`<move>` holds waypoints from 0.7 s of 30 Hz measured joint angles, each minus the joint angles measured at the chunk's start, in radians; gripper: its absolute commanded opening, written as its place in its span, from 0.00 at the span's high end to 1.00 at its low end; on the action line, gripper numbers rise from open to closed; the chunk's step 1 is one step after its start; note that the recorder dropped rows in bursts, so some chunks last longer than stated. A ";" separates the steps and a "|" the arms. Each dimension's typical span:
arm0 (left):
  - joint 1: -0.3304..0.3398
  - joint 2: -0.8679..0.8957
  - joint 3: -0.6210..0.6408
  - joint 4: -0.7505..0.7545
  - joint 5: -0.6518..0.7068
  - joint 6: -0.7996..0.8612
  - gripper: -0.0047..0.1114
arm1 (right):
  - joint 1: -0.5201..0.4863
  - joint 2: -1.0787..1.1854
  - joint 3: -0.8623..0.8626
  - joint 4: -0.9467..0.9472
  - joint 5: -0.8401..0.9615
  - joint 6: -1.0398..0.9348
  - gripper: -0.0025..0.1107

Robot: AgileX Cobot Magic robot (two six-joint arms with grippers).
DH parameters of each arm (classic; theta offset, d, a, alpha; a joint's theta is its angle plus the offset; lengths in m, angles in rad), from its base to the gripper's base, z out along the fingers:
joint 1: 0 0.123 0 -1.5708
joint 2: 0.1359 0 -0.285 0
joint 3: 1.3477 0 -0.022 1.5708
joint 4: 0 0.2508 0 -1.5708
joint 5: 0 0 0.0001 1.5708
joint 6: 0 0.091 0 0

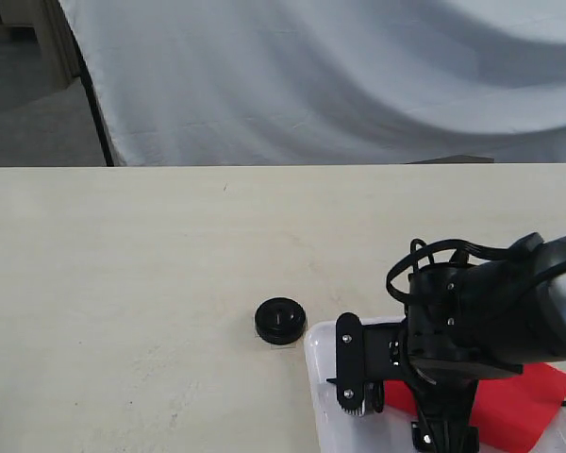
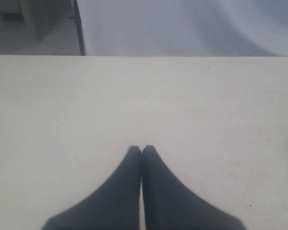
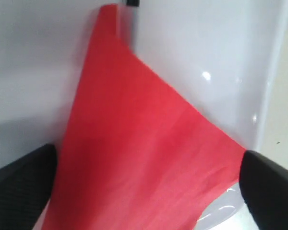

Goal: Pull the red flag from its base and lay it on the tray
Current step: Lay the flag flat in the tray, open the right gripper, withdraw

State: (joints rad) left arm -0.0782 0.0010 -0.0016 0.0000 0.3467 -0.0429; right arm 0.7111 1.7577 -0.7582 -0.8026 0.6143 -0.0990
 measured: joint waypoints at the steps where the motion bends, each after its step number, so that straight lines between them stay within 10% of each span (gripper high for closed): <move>1: 0.000 0.000 0.000 0.000 0.000 0.000 0.96 | 0.000 0.000 -0.002 0.000 0.004 0.012 0.10; 21: 0.000 0.000 0.000 0.000 0.000 0.000 0.96 | 0.000 -0.194 -0.053 0.015 -0.005 0.110 0.20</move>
State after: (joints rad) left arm -0.0782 0.0010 -0.0016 0.0000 0.3467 -0.0429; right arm 0.7111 1.5635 -0.8108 -0.7881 0.6092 0.0107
